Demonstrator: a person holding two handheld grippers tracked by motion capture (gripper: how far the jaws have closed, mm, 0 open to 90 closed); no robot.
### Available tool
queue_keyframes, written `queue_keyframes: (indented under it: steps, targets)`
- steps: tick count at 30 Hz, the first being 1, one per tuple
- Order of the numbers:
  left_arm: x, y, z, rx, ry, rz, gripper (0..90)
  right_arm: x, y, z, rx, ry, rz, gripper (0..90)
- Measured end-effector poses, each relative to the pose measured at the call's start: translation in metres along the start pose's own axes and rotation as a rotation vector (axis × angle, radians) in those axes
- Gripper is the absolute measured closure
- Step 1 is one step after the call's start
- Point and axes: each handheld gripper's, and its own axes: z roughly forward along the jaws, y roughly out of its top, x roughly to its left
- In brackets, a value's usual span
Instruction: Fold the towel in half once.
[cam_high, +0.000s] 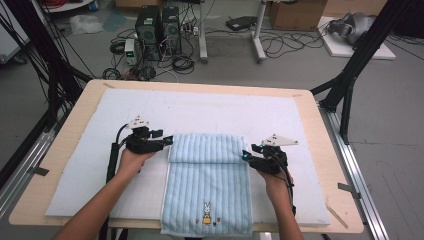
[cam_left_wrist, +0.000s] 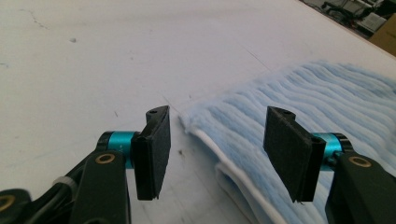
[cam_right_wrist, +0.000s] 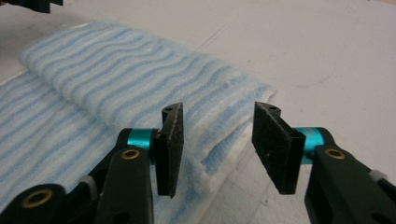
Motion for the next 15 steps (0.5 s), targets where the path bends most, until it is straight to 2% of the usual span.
queue_keyframes:
  steps: [1,2,4,6,8,10,12,14,15]
  targets:
    - [0.001,0.001,0.005,0.012,-0.005,-0.018,41.7,-0.001,0.0,0.0,-0.001,-0.004,-0.004,51.3]
    - [0.002,0.001,0.011,0.033,-0.008,-0.018,41.8,-0.002,-0.001,0.0,0.003,-0.007,0.001,50.2]
    - [0.002,0.001,0.019,0.043,0.001,-0.018,41.8,-0.004,-0.002,0.001,0.011,-0.01,0.014,48.0]
    - [0.0,0.002,0.027,0.064,-0.004,-0.004,43.0,-0.007,-0.003,0.001,0.011,-0.02,0.023,46.6]
    - [0.0,0.001,0.03,0.077,-0.012,-0.003,48.1,-0.01,-0.003,0.0,0.0,-0.026,0.042,45.2]
    - [-0.003,0.0,0.036,0.118,-0.005,0.024,50.8,-0.01,-0.002,-0.001,-0.01,-0.025,0.049,45.2]
    - [-0.006,0.0,0.037,0.135,-0.004,0.058,59.0,-0.01,0.0,0.0,-0.012,-0.025,0.047,45.2]
    - [-0.011,0.0,0.038,0.156,0.003,0.114,78.9,-0.01,0.001,0.002,-0.009,-0.027,0.046,45.0]
    - [-0.013,0.0,0.038,0.162,0.001,0.137,84.3,-0.01,0.001,0.004,-0.003,-0.03,0.044,44.9]
